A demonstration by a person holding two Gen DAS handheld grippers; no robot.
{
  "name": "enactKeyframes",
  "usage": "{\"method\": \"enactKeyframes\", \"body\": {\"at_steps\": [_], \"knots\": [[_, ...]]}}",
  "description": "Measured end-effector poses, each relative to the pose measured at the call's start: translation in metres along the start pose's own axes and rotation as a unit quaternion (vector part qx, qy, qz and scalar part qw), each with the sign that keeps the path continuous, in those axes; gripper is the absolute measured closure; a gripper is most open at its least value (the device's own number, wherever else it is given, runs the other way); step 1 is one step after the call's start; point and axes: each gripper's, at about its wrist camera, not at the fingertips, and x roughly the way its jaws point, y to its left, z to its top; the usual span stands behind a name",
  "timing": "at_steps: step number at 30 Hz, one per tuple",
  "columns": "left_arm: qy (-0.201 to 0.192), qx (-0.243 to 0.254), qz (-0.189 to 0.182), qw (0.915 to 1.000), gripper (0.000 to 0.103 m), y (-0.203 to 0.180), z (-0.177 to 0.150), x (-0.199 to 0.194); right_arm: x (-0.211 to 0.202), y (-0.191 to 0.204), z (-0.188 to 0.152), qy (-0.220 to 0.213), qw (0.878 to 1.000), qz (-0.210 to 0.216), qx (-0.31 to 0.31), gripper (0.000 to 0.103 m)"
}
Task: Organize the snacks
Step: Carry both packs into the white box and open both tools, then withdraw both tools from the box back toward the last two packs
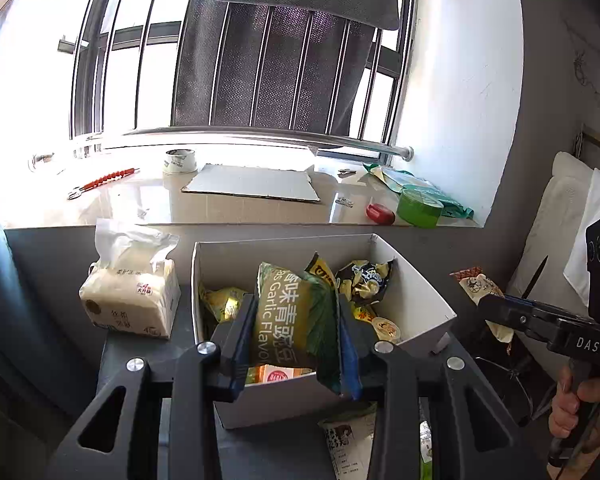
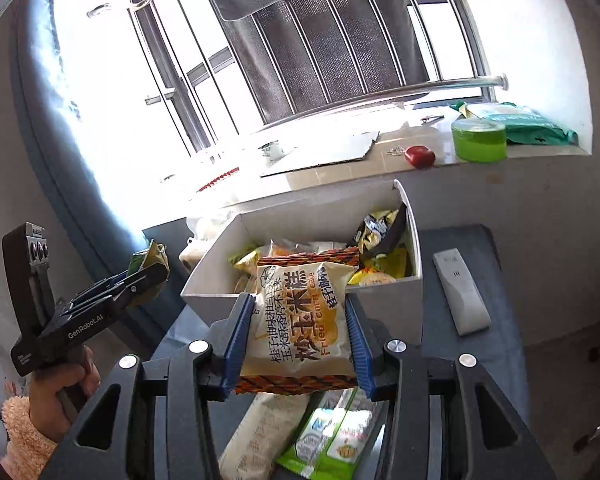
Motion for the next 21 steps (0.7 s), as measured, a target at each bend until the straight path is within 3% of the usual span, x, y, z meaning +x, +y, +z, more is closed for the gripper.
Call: {"method": "enactKeyframes", "body": {"at_steps": [2, 4, 5, 6, 7, 8, 9, 10, 17, 21], "knots": [[0.01, 0.007, 0.011, 0.9999, 0.061, -0.001, 0.014, 0.02, 0.022, -0.002, 0.022, 0.013, 1.0, -0.009, -0.003, 0.054], [0.02, 0.005, 0.013, 0.9997, 0.054, 0.001, 0.021, 0.037, 0.043, -0.006, 0.039, 0.026, 0.999, -0.023, -0.008, 0.054], [0.024, 0.007, 0.028, 0.9993, 0.043, 0.001, 0.023, 0.044, 0.051, -0.009, 0.045, 0.027, 0.999, -0.027, -0.006, 0.054], [0.035, 0.011, 0.04, 0.9985, 0.007, 0.002, 0.023, 0.051, 0.058, -0.01, 0.05, 0.025, 0.999, -0.031, -0.007, 0.052], [0.041, 0.011, 0.051, 0.9978, 0.0, 0.005, 0.021, 0.055, 0.066, -0.011, 0.054, 0.027, 0.999, -0.034, -0.009, 0.045], [0.048, 0.009, 0.056, 0.9972, 0.0, 0.007, 0.02, 0.058, 0.072, -0.012, 0.056, 0.032, 0.999, -0.034, -0.006, 0.036], [0.051, 0.006, 0.054, 0.9972, 0.0, 0.009, 0.016, 0.058, 0.077, -0.015, 0.057, 0.031, 0.999, -0.029, 0.003, 0.008], [0.05, 0.001, 0.051, 0.9974, 0.0, 0.011, 0.013, 0.056, 0.079, -0.018, 0.056, 0.029, 0.999, -0.025, 0.012, 0.0], [0.046, 0.019, 0.08, 0.9955, 0.0, 0.015, 0.0, 0.031, 0.072, -0.021, 0.042, 0.025, 0.999, -0.037, 0.014, 0.0], [0.041, 0.017, 0.073, 0.9963, 0.0, 0.012, -0.007, 0.01, 0.057, -0.013, 0.035, 0.022, 0.999, -0.036, -0.006, 0.0]]}}
